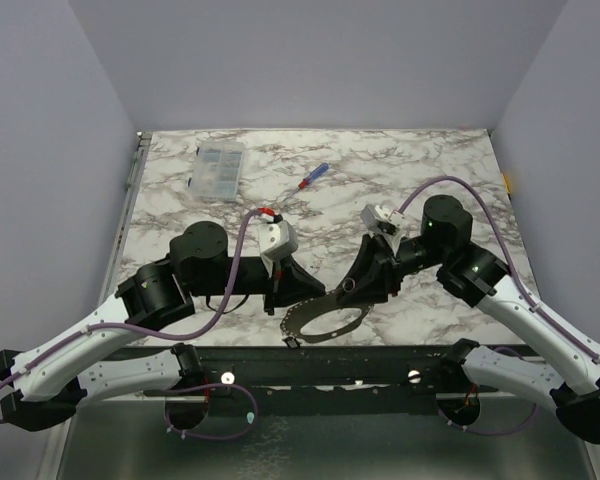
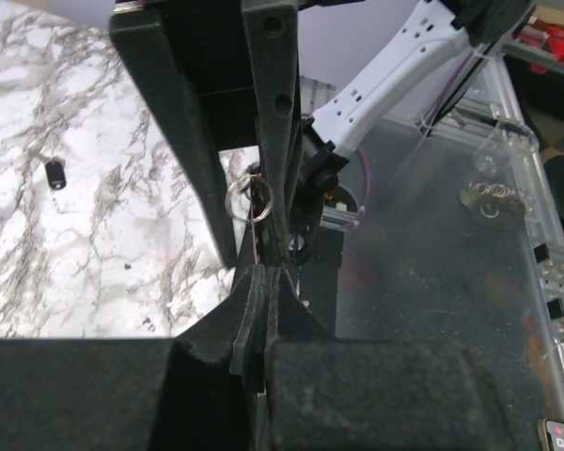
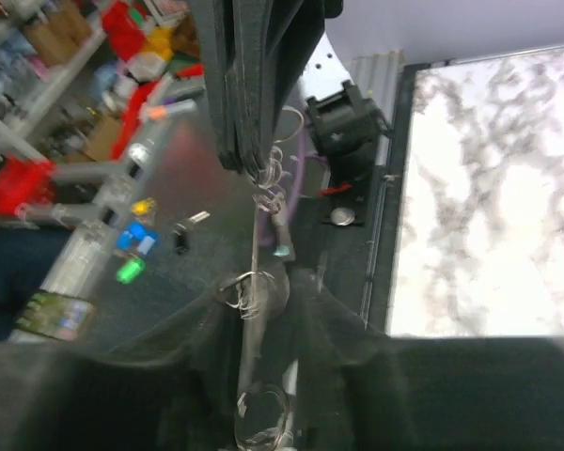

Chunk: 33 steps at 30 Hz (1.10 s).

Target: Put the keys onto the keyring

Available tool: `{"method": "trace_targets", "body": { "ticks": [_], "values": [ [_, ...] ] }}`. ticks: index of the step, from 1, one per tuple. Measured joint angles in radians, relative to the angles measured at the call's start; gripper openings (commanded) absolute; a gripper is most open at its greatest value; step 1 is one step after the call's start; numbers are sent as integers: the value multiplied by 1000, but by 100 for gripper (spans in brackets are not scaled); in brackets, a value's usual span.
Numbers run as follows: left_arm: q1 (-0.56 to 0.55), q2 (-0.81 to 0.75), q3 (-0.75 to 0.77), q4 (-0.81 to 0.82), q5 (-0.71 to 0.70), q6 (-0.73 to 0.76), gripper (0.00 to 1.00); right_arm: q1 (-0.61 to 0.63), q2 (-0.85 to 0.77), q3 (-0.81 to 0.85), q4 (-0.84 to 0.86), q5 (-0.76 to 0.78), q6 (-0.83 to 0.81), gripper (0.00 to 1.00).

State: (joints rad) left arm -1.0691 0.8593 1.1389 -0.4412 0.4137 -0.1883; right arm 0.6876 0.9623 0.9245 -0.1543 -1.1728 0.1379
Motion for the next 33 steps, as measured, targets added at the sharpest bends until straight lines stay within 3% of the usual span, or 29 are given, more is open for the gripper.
{"method": "trace_targets", "body": {
  "ticks": [2, 6, 21, 33],
  "values": [
    [0, -2, 0, 18, 16, -2, 0, 0, 2, 24, -32, 4, -7, 80],
    [0, -7, -3, 89, 37, -12, 0, 0, 2, 58, -81, 31, -39, 88],
    [0, 18, -95, 354, 15, -122, 0, 0, -100, 150, -182, 367, -142, 93],
    [0, 16, -193, 613, -68, -195, 0, 0, -175, 177, -195, 406, -119, 92]
  ]
}}
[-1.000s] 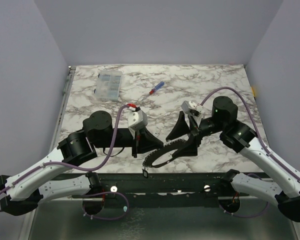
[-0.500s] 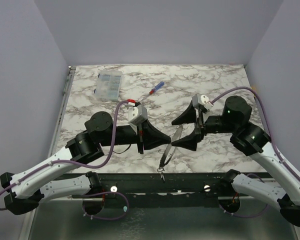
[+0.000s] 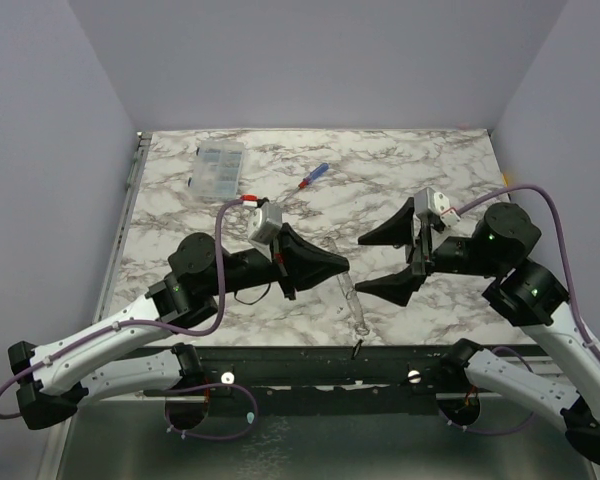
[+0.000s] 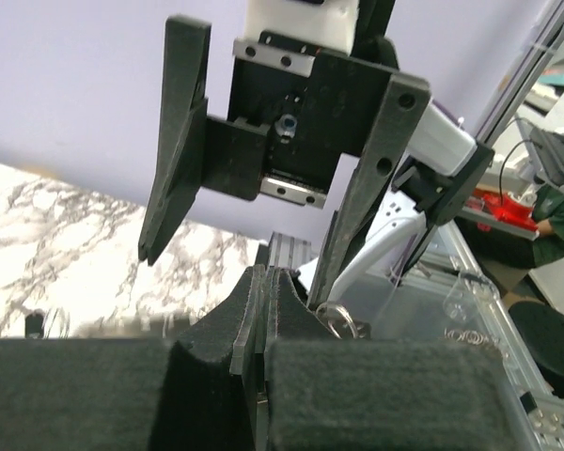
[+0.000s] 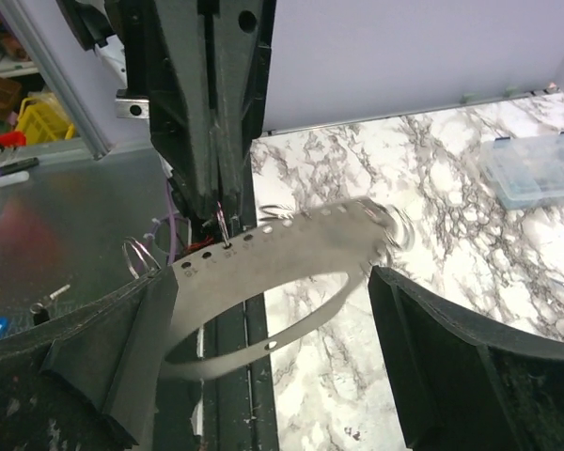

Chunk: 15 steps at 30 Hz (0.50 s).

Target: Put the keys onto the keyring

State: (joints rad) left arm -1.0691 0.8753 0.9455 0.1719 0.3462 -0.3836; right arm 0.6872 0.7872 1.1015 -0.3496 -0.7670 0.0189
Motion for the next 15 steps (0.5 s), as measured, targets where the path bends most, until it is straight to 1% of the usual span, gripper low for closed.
{"method": "trace_targets", "body": {
  "ticks": [3, 7, 10, 15],
  "values": [
    [0, 0, -25, 80, -2, -21, 0, 0, 3, 0, 19, -3, 42, 86],
    [0, 6, -47, 156, -2, -39, 0, 0, 5, -7, 103, -26, 113, 68],
    [0, 16, -55, 203, -2, -46, 0, 0, 5, -21, 165, -38, 157, 59],
    [0, 23, -68, 249, -4, -49, 0, 0, 8, -57, 253, -62, 217, 52]
  ]
}}
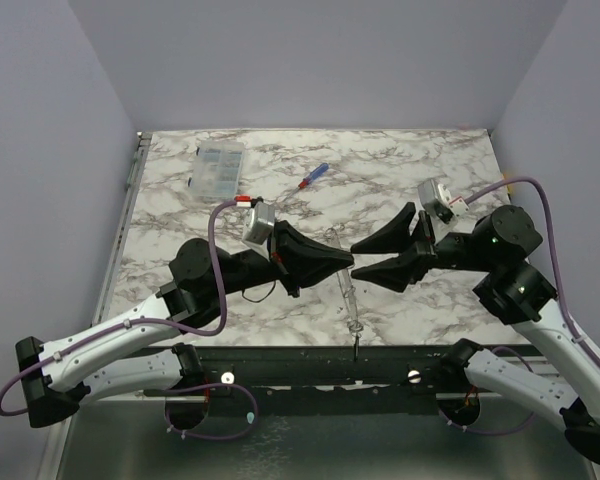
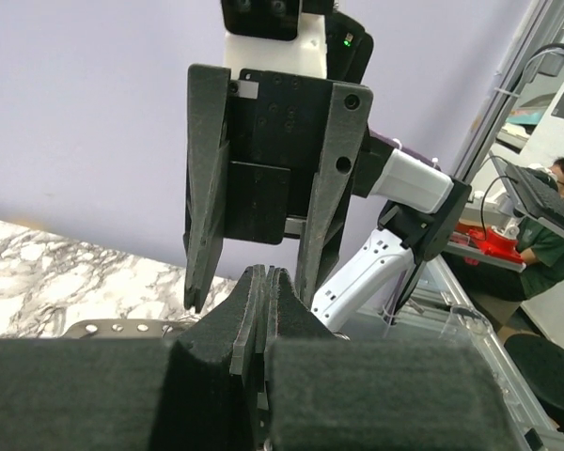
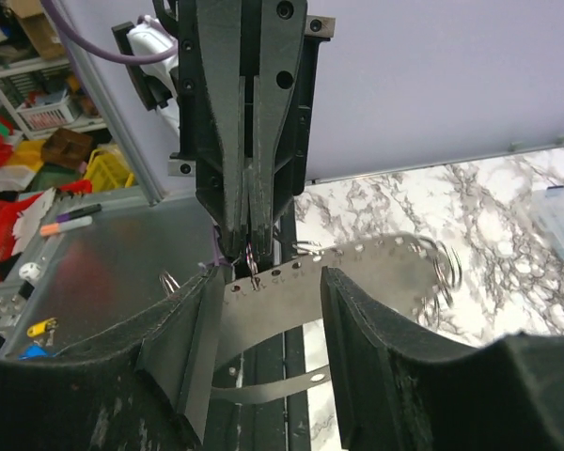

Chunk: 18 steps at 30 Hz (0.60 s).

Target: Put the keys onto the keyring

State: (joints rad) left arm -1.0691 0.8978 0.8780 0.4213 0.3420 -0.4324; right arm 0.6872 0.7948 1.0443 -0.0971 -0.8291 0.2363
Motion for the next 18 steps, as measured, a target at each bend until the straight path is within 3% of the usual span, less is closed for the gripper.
{"method": "trace_targets", "body": {
  "ticks": [10, 15, 18],
  "values": [
    [0, 14, -28, 97, -30, -24, 0, 0, 25, -37, 109, -29, 71, 31],
    [0, 19, -40, 134, -49, -35, 0, 0, 30, -40, 150, -37, 89, 25],
    [0, 20, -48, 152, -63, -40, 0, 0, 36, -43, 171, -45, 97, 15]
  ]
}}
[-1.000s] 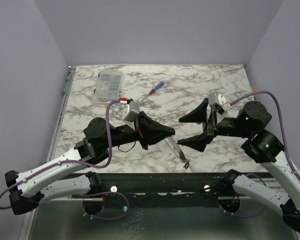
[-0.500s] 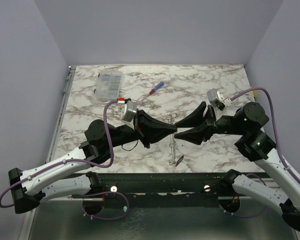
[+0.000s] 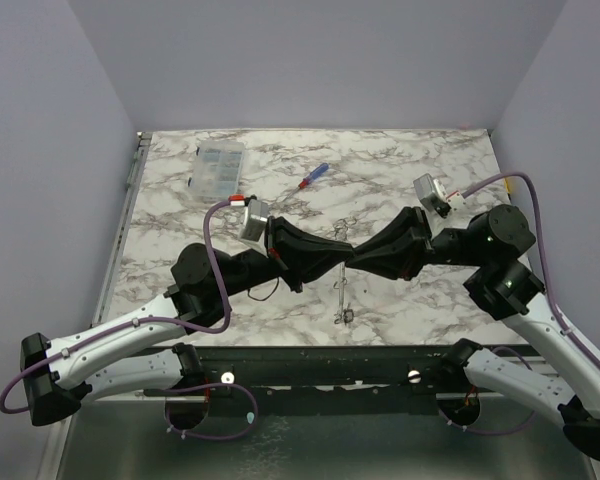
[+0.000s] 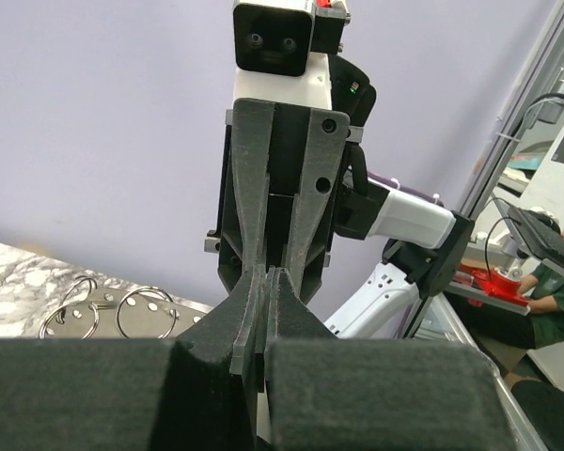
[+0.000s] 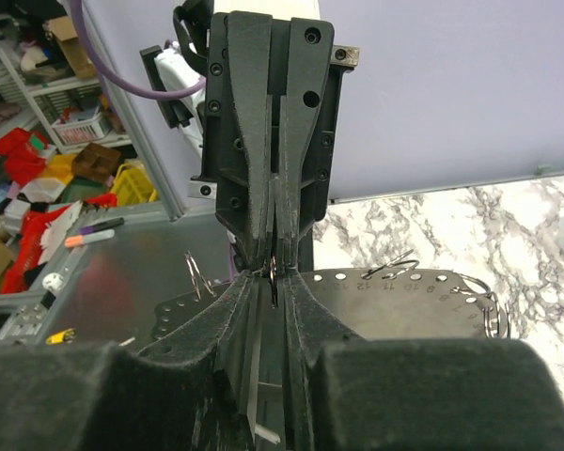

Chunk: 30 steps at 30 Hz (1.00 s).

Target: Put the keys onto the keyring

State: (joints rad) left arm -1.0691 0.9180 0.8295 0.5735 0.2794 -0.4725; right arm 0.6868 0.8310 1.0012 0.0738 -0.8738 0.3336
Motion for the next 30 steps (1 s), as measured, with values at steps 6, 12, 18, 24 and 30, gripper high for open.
{"method": "trace_targets", "body": {
  "ticks": [6, 12, 18, 24, 30],
  "values": [
    [0, 0, -11, 33, -13, -11, 0, -2, 15, -7, 40, -18, 17, 1],
    [0, 7, -15, 63, -19, -23, 0, -2, 13, -17, 74, -25, 18, 1],
    [0, 8, -27, 77, -19, -33, 13, -2, -3, -32, 79, -25, -5, 1],
    [0, 3, -45, 75, -42, -37, 75, -2, -3, -29, 3, -23, -82, 1],
    [0, -38, -46, 47, -93, -34, 88, -2, -8, -28, -85, 0, -164, 1]
  ]
}}
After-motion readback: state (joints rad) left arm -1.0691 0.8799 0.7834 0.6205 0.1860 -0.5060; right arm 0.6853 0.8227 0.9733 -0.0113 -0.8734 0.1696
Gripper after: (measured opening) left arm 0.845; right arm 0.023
